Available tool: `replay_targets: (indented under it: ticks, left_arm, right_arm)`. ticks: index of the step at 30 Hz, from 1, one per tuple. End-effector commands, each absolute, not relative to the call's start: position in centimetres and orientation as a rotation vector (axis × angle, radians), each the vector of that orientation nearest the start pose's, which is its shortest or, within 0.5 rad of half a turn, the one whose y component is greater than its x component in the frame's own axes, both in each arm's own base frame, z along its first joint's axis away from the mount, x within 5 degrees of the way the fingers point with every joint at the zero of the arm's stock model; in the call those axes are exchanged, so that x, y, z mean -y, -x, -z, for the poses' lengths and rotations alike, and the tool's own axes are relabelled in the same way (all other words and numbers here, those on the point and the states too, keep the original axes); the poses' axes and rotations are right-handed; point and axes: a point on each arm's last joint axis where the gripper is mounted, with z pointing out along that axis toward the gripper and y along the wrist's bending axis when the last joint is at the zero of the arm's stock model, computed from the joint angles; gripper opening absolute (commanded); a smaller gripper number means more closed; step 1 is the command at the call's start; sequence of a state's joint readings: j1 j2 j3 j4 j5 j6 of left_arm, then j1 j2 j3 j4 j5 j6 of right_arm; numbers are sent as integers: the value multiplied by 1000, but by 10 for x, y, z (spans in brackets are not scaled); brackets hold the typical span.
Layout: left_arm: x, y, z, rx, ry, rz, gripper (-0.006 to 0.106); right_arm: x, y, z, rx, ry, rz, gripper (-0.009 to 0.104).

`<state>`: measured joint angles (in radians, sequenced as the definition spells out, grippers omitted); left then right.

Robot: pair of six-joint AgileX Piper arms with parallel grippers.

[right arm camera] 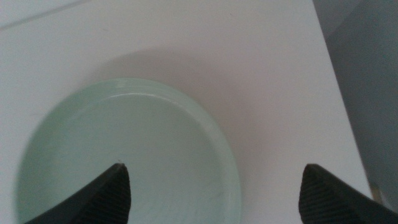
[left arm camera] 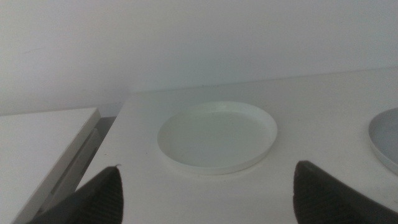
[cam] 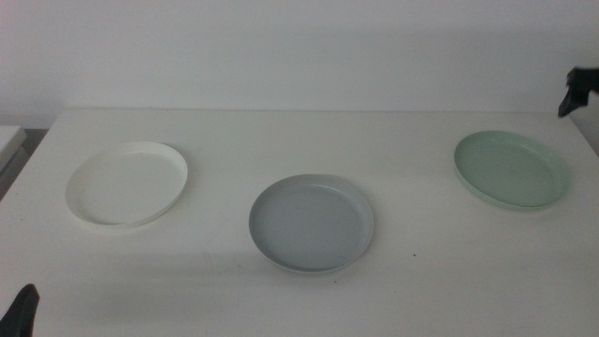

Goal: Stack the three bowls on top of each other.

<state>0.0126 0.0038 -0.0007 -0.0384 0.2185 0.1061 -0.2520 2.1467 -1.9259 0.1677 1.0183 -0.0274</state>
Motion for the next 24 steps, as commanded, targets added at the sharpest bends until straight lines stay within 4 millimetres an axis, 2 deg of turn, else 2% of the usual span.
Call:
replay_targets:
  ticks: [1,6,9,19,24]
  left_arm:
    - [0,-56,-195,-1687,-52,-46,94]
    - [0,-56,-195,-1687,-52,-46,94]
    - [0,-56,-195,-1687,-52,-46,94]
    - [0,-56,-195,-1687,-52,-46,94]
    - [0,-56,-195,-1687,-52,-46,94]
  right_arm:
    - [113,-471,-222,-2677,-397,-119,93]
    - [116,-481,-180,-2719,-445,-132,92]
    - [116,-483,-164,-2744,-465,-141,87]
    - [115,-483,-153,-2774,-478,-161,56]
    - [116,-483,-152,-2781,-460,-157,50]
